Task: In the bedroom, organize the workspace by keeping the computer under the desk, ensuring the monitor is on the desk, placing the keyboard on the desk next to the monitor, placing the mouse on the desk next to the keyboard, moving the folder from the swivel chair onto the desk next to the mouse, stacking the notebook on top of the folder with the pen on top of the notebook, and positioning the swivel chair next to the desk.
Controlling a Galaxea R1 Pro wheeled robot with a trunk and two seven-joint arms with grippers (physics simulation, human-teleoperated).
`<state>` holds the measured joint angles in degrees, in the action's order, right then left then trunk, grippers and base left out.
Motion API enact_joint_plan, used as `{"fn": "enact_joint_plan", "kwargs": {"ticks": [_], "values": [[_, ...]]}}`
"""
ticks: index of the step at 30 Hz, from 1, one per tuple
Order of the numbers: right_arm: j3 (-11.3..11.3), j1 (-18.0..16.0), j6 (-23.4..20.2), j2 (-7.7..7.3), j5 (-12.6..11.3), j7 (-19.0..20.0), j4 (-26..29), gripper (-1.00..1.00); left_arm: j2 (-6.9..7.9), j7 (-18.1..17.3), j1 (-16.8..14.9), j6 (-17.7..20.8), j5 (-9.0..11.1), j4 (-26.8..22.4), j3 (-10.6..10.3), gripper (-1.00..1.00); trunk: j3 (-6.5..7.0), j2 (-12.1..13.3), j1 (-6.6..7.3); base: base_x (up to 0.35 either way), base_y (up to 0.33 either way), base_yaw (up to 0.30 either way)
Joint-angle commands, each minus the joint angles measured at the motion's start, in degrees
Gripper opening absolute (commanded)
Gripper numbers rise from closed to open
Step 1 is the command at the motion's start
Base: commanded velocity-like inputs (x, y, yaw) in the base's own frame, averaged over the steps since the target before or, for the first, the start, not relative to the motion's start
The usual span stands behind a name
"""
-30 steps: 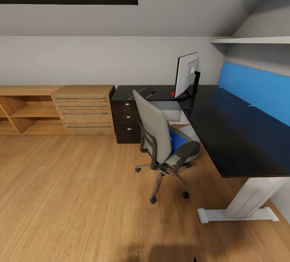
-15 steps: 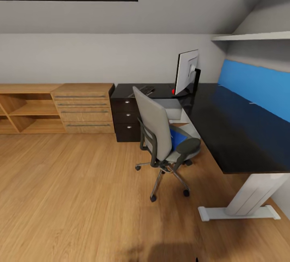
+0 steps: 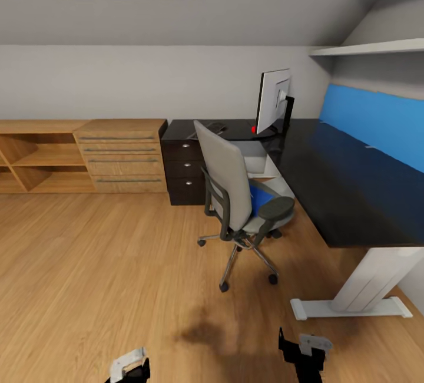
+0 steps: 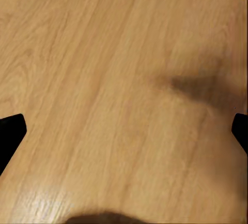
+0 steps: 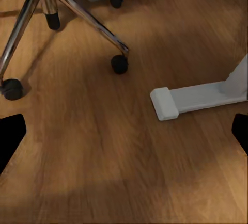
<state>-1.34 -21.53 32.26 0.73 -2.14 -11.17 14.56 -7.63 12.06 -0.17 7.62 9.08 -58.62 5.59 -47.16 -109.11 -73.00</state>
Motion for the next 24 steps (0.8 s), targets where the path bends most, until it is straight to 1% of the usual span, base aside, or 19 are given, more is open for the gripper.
{"fn": "enact_joint_plan", "kwargs": {"ticks": [1, 2, 4, 6, 7, 8, 10, 11, 13, 14, 15, 16, 17, 19, 21, 24], "values": [[-0.2, -3.3, -2.0, -0.39, -0.3, 0.0, -0.2, 1.00, -0.35, 0.3, 0.0, 5.1, 0.6, -6.0, -0.2, 1.00, -0.24, -0.4, -0.22, 0.000, 0.000, 0.000], [-0.2, -5.1, -3.7, -0.81, -0.4, 0.0, -0.2, 1.00, -0.51, 0.4, 0.0, 7.3, 0.6, -9.1, -0.3, 1.00, -0.42, -0.8, -0.44, 0.000, 0.000, 0.000], [-0.3, -8.0, -6.9, -1.76, -0.5, 0.0, -0.2, 1.00, -0.69, 0.4, 0.0, 10.5, 0.7, -14.2, -0.4, 1.00, -0.78, -1.6, -0.88, 0.000, 0.000, 0.000], [-0.3, -10.6, -8.6, -2.86, -0.6, 0.0, -0.2, 1.00, -0.70, 0.3, 0.0, 13.1, 0.7, -18.9, -0.3, 1.00, -1.14, -2.4, -1.32, 0.000, 0.000, 0.000], [-0.3, -11.8, -9.2, -3.26, -0.6, 0.0, -0.3, 1.00, -0.69, 0.2, 0.0, 13.9, 0.8, -20.5, -0.2, 1.00, -1.32, -2.8, -1.54, 0.000, 0.000, 0.000], [-0.3, -14.5, -11.3, -3.75, -0.6, 0.0, -0.3, 1.00, -0.71, 0.0, 0.1, 14.9, 1.0, -22.7, -0.3, 1.00, -1.50, -3.2, -1.76, 0.000, 0.000, 0.000], [-0.3, -16.8, -14.6, -3.87, -0.6, 0.1, -0.4, 1.00, -0.71, -1.4, 0.3, 15.2, 1.0, -25.8, -0.7, 1.00, -1.86, -4.0, -2.20, 0.000, 0.000, 0.000], [-0.4, -19.2, -16.9, -3.65, -0.7, 0.1, -0.3, 1.00, -0.58, -7.5, 3.7, 15.5, 1.0, -32.1, -1.1, 1.00, -2.04, -4.4, -2.42, 0.000, 0.000, 0.000], [-0.4, -19.7, -17.1, -3.71, -0.7, 0.1, -0.4, 1.00, -0.48, -9.0, 4.3, 15.5, 1.0, -33.1, -1.1, 1.00, -2.40, -5.3, -2.86, 0.000, 0.000, 0.000], [-0.4, -19.9, -17.3, -3.75, -0.8, 0.1, -0.5, 1.00, -0.34, -9.9, 4.6, 15.5, 1.0, -33.4, -1.1, 1.00, -2.40, -5.3, -2.86, 0.000, 0.000, 0.000], [-0.8, -20.2, -18.3, -3.61, -3.0, 0.2, -1.9, 1.00, 0.41, -11.4, 4.9, 15.6, 1.0, -33.7, -1.1, 1.00, -2.40, -5.3, -2.86, 0.000, 0.000, 0.000], [-0.9, -20.2, -18.5, -3.52, -4.4, 0.2, -2.5, 1.00, 0.95, -11.7, 4.9, 15.5, 1.0, -33.7, -1.1, 1.00, -2.40, -5.3, -2.86, 0.000, 0.000, 0.000], [-1.0, -20.2, -18.5, -3.49, -5.1, 0.2, -2.7, 1.00, 1.26, -11.8, 4.9, 15.5, 1.0, -33.7, -1.0, 1.00, -2.40, -5.3, -2.86, 0.000, 0.000, 0.000], [-1.1, -20.3, -18.5, -3.48, -7.6, 0.3, -3.2, 1.00, 2.57, -12.1, 5.0, 15.5, 1.0, -33.8, -1.1, 1.00, -2.40, -5.3, -2.86, 0.000, 0.000, 0.000], [-1.0, -20.3, -17.8, -3.51, -8.4, 0.4, -3.3, 1.00, 3.07, -12.2, 5.0, 15.5, 1.0, -33.8, -1.1, 1.00, -2.40, -5.3, -2.86, 0.000, 0.000, 0.000], [-0.7, -20.3, -14.3, -3.42, -8.7, 0.6, -3.5, 1.00, 3.43, -12.3, 5.0, 15.5, 1.0, -33.7, -1.2, 1.00, -2.40, -5.3, -2.86, 0.000, 0.000, 0.000]]}}
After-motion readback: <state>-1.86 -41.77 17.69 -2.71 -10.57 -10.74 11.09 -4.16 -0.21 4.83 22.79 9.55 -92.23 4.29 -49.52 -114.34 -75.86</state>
